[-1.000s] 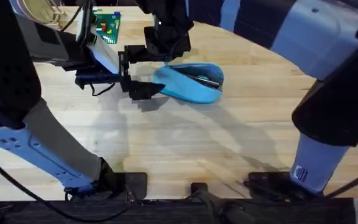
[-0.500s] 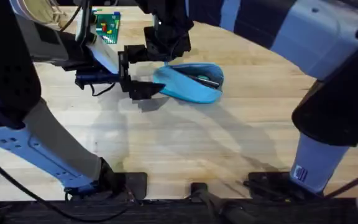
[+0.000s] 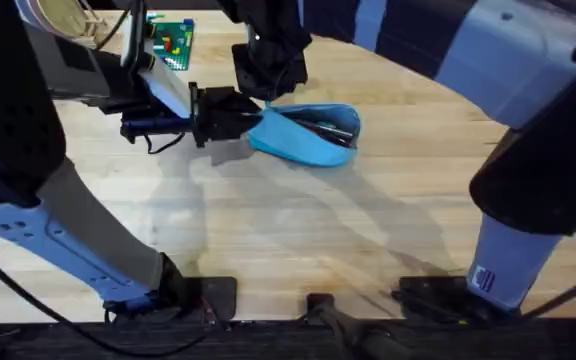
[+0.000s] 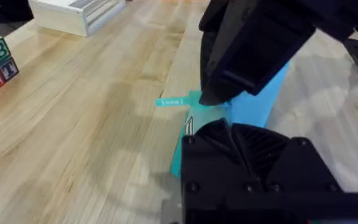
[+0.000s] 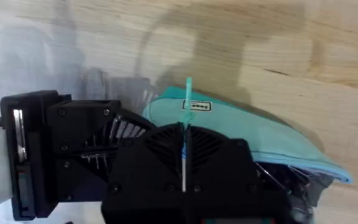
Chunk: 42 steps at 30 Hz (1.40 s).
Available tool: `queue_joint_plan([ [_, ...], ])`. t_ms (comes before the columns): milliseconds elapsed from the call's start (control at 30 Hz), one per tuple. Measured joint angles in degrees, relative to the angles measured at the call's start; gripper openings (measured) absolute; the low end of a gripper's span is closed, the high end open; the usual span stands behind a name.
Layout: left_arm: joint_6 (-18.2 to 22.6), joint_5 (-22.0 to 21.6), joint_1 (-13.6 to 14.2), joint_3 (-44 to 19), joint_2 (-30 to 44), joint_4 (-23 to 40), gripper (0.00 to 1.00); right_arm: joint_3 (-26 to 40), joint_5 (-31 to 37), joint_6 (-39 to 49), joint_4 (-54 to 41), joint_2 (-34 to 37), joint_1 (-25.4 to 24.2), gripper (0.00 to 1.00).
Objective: Unzip the bag, pick up the pens from the table one at a time and place them inside, then zip the bag closed.
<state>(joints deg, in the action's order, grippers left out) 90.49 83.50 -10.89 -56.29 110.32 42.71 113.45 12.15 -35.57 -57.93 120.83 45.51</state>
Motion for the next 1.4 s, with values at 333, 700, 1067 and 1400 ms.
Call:
queue_joint_plan([
  [333, -0.01, 0.00, -0.22, -0.01, -0.01, 0.14, 0.044, 0.00, 0.06, 0.00, -0.85, -0.02, 0.05, 0.030],
  [700, -0.01, -0.07, -0.03, -0.01, -0.02, 0.29, 0.044, 0.09, -0.73, -0.01, -5.09, -0.02, -1.69, 0.030],
  [1067, -0.01, 0.04, 0.52, -0.01, -0.02, 0.11, 0.044, 0.57, -4.77, 0.39, -7.63, -0.02, -4.62, 0.031],
  [1400, -0.01, 0.11, 1.27, -0.01, 0.00, 0.09, 0.042, 0.86, -8.18, 2.65, -9.90, -0.02, -7.26, 0.031],
])
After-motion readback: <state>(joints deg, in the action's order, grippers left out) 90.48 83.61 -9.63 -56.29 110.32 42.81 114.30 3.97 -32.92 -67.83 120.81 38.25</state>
